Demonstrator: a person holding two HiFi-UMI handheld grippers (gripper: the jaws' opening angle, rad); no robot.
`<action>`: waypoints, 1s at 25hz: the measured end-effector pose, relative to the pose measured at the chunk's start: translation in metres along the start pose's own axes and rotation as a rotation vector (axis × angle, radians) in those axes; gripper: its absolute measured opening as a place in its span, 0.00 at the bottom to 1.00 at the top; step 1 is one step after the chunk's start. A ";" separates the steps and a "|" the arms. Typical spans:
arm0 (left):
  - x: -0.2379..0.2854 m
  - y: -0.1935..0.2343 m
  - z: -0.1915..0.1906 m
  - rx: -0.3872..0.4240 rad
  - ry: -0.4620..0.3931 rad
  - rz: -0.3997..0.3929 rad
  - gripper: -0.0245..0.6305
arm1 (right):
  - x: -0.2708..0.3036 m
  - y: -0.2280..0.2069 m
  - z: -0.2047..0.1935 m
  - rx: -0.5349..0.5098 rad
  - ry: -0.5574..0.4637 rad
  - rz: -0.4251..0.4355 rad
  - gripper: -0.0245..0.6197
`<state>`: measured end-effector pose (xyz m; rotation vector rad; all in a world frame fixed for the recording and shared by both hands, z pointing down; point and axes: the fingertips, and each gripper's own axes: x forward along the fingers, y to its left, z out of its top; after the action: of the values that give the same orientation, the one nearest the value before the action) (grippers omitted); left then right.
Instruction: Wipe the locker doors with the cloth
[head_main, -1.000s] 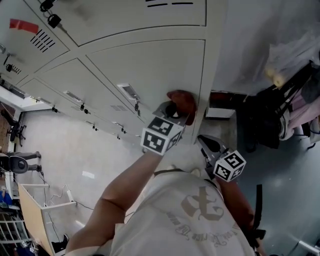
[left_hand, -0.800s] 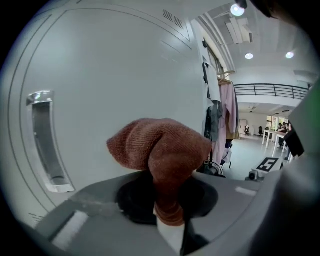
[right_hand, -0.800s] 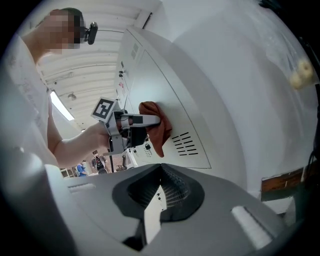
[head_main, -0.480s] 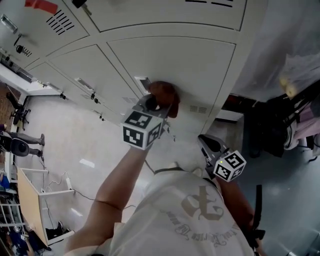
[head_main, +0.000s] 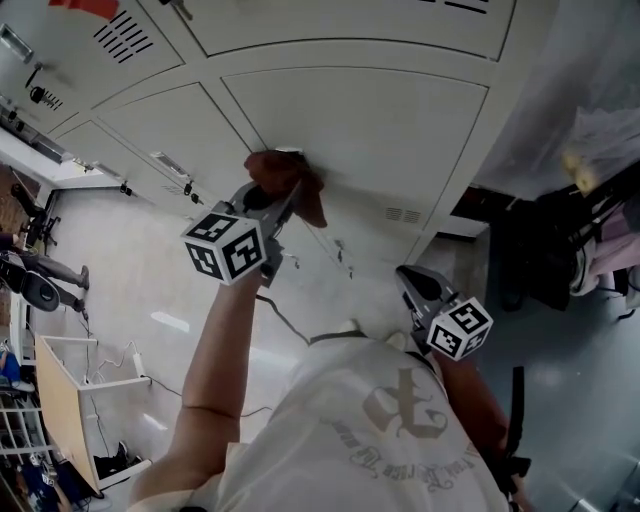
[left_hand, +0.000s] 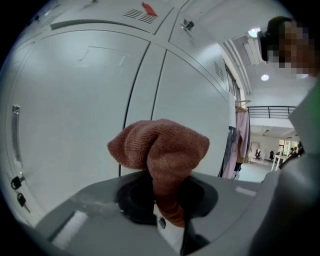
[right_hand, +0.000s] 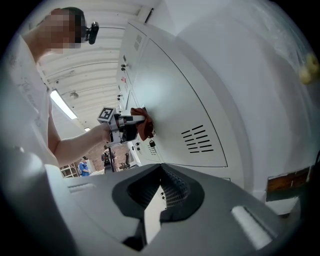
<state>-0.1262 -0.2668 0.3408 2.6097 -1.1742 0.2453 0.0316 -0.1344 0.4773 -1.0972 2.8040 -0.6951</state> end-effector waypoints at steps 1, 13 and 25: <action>-0.002 0.003 0.002 -0.004 -0.012 -0.010 0.17 | 0.001 0.000 -0.001 0.002 0.001 -0.002 0.05; -0.011 0.027 -0.029 0.281 0.037 0.100 0.16 | 0.009 -0.002 -0.004 0.022 0.006 -0.028 0.05; 0.018 0.034 -0.090 0.228 0.133 0.115 0.16 | 0.014 -0.003 -0.007 0.042 0.011 -0.033 0.05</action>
<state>-0.1436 -0.2728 0.4372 2.6679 -1.3200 0.5993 0.0221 -0.1427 0.4868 -1.1383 2.7734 -0.7618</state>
